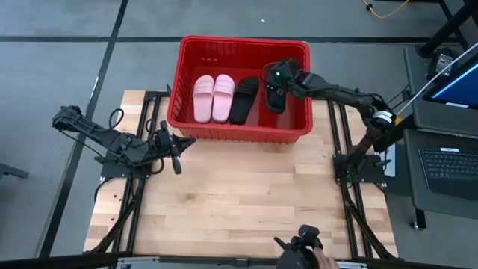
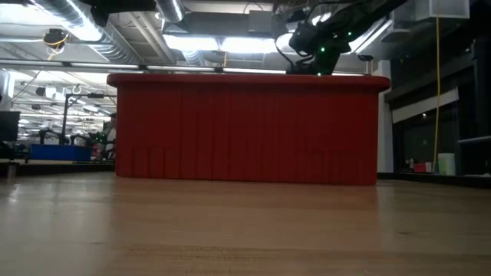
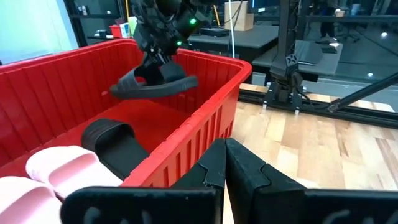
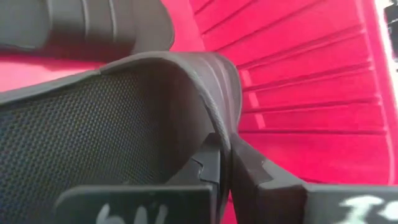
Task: Pick and place slides into bin
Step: Put the black slipper into the red bin
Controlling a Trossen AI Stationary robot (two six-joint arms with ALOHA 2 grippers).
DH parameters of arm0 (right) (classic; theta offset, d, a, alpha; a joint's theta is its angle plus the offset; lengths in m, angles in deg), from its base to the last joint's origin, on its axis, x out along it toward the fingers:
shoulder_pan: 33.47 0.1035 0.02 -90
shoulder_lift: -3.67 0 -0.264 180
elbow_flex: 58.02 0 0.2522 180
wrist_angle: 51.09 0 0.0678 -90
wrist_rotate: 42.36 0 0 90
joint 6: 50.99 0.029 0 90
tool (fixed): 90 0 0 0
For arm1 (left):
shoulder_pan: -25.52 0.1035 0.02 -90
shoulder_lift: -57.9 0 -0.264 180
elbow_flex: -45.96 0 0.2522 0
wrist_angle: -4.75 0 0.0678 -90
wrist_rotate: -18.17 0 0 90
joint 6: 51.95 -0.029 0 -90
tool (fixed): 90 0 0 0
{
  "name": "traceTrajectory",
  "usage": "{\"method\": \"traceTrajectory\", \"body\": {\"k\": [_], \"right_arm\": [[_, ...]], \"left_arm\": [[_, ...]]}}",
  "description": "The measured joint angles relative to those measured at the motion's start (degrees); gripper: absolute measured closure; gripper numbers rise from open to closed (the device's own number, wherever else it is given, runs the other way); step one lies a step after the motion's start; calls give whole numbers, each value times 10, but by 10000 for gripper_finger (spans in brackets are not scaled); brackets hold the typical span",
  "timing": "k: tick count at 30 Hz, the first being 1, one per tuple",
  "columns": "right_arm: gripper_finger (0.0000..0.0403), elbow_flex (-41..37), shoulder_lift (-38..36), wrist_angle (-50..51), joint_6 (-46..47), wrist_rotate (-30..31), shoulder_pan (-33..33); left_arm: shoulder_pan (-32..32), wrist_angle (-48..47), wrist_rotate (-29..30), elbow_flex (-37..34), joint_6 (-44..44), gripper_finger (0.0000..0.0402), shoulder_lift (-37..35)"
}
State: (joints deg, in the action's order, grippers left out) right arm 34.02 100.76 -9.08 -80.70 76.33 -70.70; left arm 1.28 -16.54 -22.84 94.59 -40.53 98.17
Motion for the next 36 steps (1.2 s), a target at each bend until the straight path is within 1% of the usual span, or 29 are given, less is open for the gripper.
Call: {"method": "traceTrajectory", "body": {"k": [10, 16, 19, 23, 30, 34, 36], "right_arm": [[386, 0, 37, -7, 3, 2, -5], [386, 0, 73, -8, 3, 5, -14], [386, 0, 89, -23, 2, 4, -16], [386, 0, 98, -48, -27, 0, -16], [386, 0, 99, -41, -67, -4, -18], [386, 0, 99, -31, -67, -48, -20], [386, 0, 99, -35, -68, -47, -20]], "left_arm": [[0, 0, 18, 0, 0, 400, 0], [0, 0, 54, 0, -1, 400, 0], [0, 0, 55, 0, 0, 400, 0], [0, 0, 55, 0, 14, 400, 0], [0, 0, 56, 0, 15, 400, 0], [0, 0, 57, 0, 16, 400, 0], [0, 3, 57, 0, 16, 400, 0]]}}
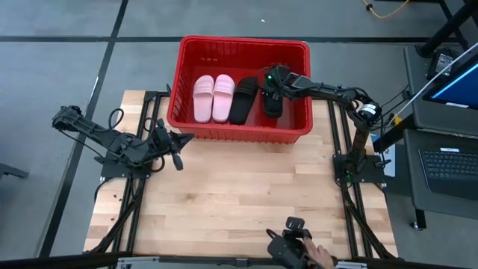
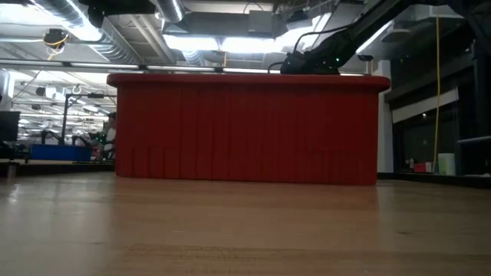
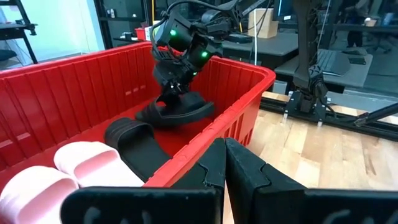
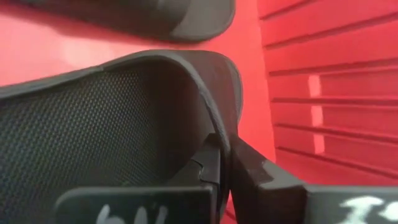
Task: Pick and place slides into bin
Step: Put the black slipper into the red bin
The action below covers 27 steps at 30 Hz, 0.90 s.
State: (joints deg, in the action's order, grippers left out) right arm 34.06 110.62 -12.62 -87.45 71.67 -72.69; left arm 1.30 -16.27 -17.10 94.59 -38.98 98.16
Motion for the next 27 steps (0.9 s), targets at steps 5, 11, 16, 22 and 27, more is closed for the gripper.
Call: {"method": "traceTrajectory", "body": {"k": [5, 11, 16, 22, 27], "right_arm": [[386, 0, 0, -10, 1, -1, -7], [386, 0, 13, -8, 3, -14, -8], [387, 0, 27, -11, 3, -17, -7], [384, 0, 29, -9, 2, -18, -7], [377, 0, 29, 6, 3, -49, -8]], "left_arm": [[0, 7, 0, 0, 0, 400, 0], [0, 13, 0, 0, 0, 400, 0], [0, 15, 0, 0, 0, 400, 0], [0, 15, -1, 0, 0, 400, 0], [0, 15, -1, 0, 0, 400, 0]]}}
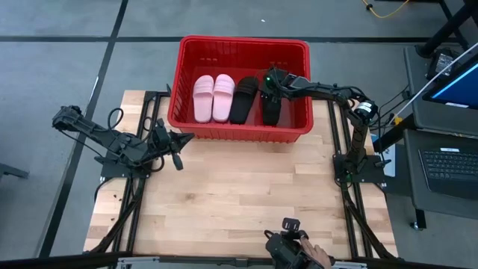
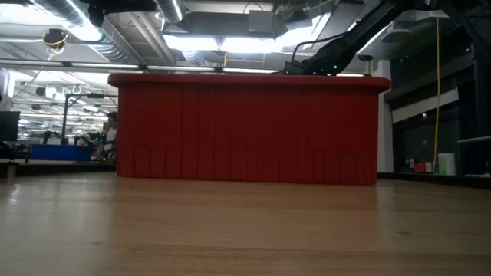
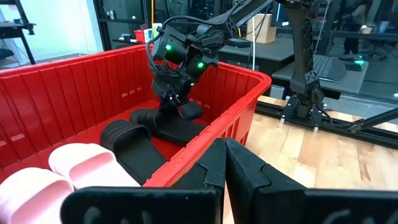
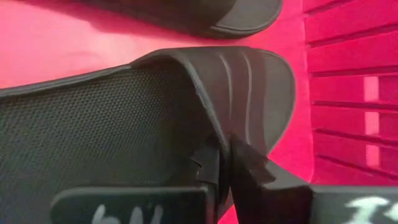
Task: Pick and place slides into bin
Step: Put the black slipper into the red bin
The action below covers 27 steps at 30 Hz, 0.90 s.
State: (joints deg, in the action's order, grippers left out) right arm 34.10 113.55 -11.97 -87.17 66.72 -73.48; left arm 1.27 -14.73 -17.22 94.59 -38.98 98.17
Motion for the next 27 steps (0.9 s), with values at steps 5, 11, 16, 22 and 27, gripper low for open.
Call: {"method": "traceTrajectory", "body": {"k": [5, 11, 16, 22, 27], "right_arm": [[378, 0, 0, 17, 1, -18, 0], [358, 0, 0, 25, 1, -23, 0], [352, 0, 0, 27, 1, -27, 0], [350, 0, 0, 28, 12, -73, -2], [350, 0, 0, 32, 15, -82, 0]], "left_arm": [[0, 7, -1, 0, 0, 400, 0], [0, 11, -2, 0, 0, 400, 0], [0, 13, -2, 0, 0, 400, 0], [0, 13, -2, 0, 0, 400, 0], [0, 13, -2, 0, 0, 400, 0]]}}
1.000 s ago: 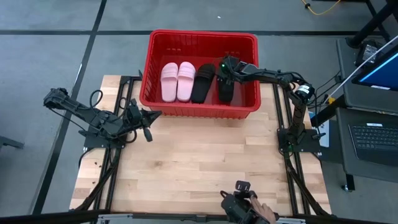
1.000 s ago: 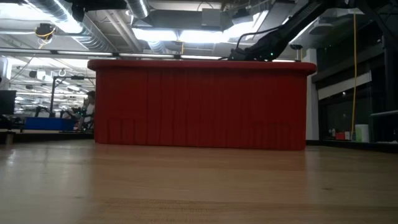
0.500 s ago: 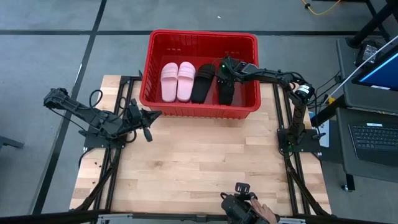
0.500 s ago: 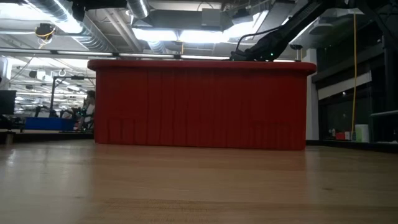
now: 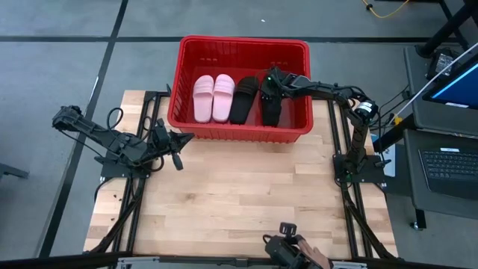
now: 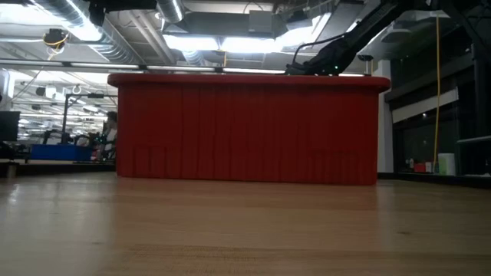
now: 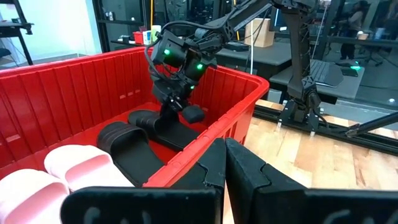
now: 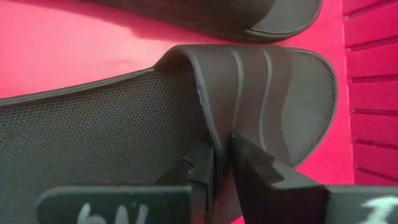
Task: Pick and place slides into bin
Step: Put the black slipper into the red bin
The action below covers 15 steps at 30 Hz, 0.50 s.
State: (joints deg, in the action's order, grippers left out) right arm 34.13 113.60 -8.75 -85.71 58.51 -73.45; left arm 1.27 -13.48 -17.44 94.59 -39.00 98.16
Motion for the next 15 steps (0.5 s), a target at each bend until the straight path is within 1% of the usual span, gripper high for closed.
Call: {"method": "traceTrajectory", "body": {"k": [2, 5, 15], "right_arm": [[350, 0, -1, 10, 4, -5, 1], [350, 0, -4, 25, 27, -29, 1], [349, 13, -28, 55, 45, -78, 4]], "left_arm": [[0, 0, 0, 0, 0, 400, 0], [0, 0, 0, 0, 0, 400, 0], [0, 0, 0, 0, -1, 400, 0]]}}
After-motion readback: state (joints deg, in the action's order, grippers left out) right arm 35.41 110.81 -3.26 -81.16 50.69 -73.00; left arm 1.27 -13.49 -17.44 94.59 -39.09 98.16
